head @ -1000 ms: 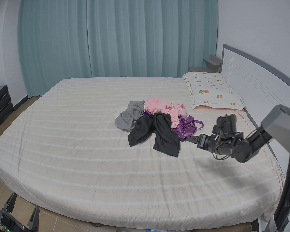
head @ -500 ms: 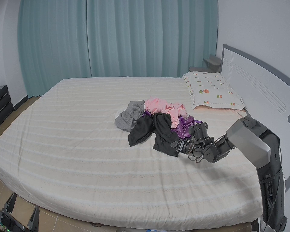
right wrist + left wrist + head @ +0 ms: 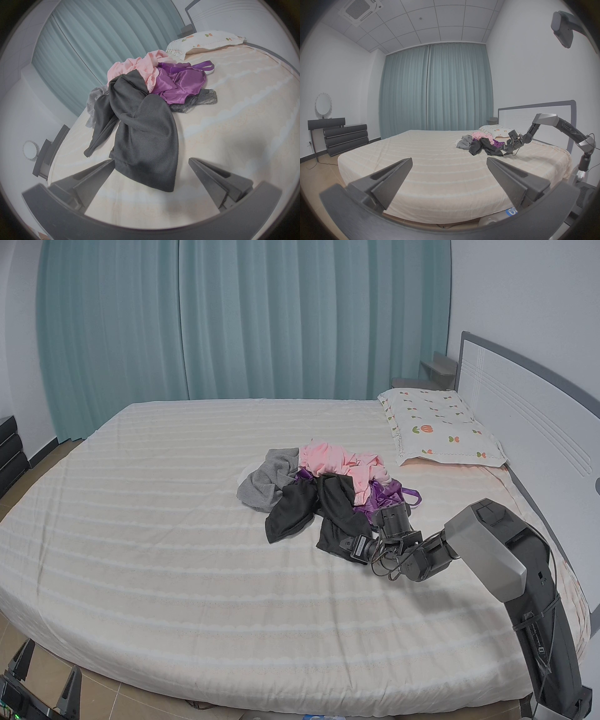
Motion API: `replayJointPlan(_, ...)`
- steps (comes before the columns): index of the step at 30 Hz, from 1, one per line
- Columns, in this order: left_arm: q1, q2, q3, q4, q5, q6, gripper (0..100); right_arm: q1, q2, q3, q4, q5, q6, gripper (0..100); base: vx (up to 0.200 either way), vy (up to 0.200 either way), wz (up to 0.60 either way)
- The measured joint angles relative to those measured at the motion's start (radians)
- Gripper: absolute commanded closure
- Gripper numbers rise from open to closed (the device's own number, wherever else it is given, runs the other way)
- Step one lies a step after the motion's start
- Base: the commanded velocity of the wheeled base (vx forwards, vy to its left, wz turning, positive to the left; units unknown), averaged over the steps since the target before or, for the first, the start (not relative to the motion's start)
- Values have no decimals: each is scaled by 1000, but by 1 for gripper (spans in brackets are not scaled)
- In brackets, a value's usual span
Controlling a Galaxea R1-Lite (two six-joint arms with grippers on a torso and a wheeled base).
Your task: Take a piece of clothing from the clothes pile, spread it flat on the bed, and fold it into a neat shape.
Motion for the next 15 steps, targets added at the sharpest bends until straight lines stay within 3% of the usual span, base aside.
replayJointPlan(6,0,0,0,0,0,0,0,7,45,-78,8,-24,20,0,0,0,0)
replayJointPlan(7,0,0,0,0,0,0,0,8,53,-91,10,-26,21,100,0,0,0)
replayJointPlan(15,0,0,0,0,0,0,0,16,87,-137,27,-32,33,100,0,0,0)
